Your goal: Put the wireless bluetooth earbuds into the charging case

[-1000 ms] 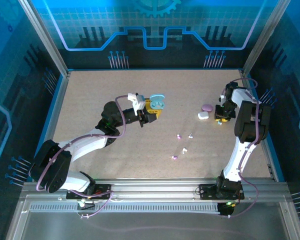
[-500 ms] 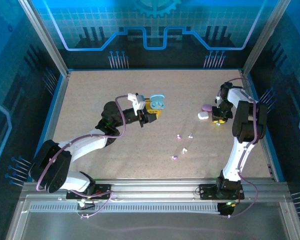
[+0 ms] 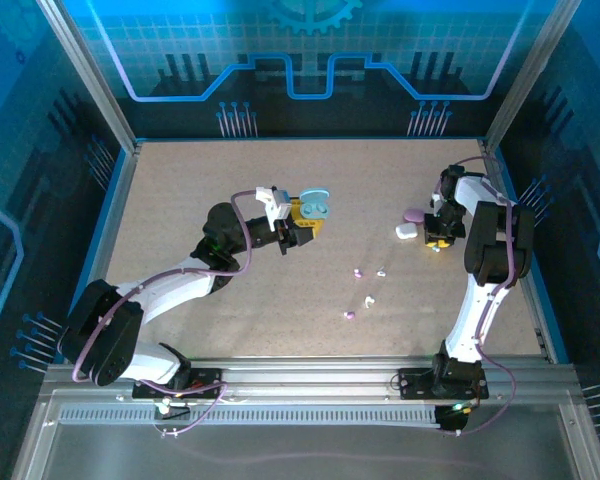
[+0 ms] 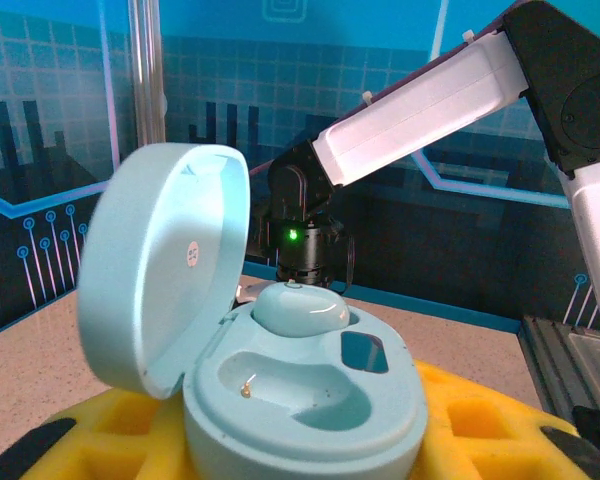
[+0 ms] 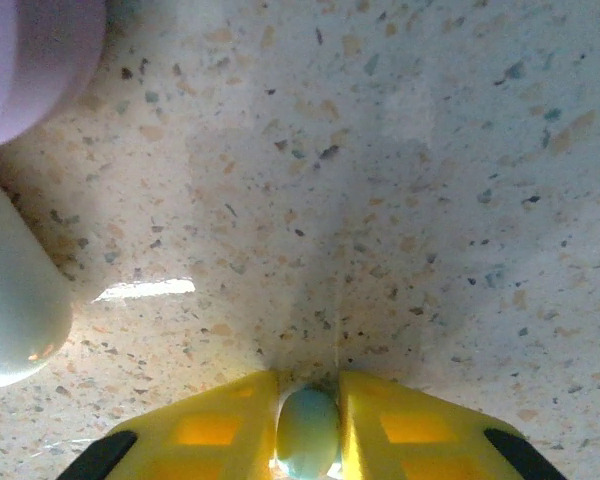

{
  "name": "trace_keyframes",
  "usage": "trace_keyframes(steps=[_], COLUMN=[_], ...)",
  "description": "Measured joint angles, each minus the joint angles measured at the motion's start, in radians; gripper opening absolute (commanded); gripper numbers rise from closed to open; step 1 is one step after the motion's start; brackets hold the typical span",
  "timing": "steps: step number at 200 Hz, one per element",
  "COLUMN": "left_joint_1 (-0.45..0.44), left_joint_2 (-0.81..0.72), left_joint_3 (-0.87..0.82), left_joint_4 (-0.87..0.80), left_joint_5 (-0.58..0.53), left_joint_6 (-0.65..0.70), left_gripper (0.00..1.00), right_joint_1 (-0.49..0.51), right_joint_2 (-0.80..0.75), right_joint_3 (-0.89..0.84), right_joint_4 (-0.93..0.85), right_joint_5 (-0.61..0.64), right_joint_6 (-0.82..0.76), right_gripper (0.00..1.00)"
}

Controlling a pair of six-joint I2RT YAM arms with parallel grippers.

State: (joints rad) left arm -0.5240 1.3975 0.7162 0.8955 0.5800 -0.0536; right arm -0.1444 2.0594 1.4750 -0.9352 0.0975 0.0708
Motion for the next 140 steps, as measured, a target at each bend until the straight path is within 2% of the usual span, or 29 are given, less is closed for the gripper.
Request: trace_keyframes(steps=[30, 86, 109, 140], left_joint_1=[0.000, 0.000, 0.000, 0.000], left_joint_2=[0.000, 0.000, 0.000, 0.002], left_joint_3=[0.000, 0.000, 0.000, 0.000], left_joint_4=[0.000, 0.000, 0.000, 0.000], left_joint_5=[0.000, 0.000, -0.005, -0.028], left_joint_6=[0.000, 0.000, 0.001, 0.003], left_gripper=[0.32, 0.32, 0.32, 0.32], right_joint_1=[0.000, 0.000, 0.000, 0.001], right_joint_2=[0.000, -0.043, -0.158, -0.409], right_joint_3=[0.001, -0.019, -0.072, -0.170], right_joint_4=[0.000, 0.000, 0.002, 0.039], right_joint_5=[-0.002, -0.039, -0.103, -0.306], right_joint_6=[0.007, 0.047, 0.084, 0.167], right_gripper=[0.18, 0.19, 0.19, 0.20])
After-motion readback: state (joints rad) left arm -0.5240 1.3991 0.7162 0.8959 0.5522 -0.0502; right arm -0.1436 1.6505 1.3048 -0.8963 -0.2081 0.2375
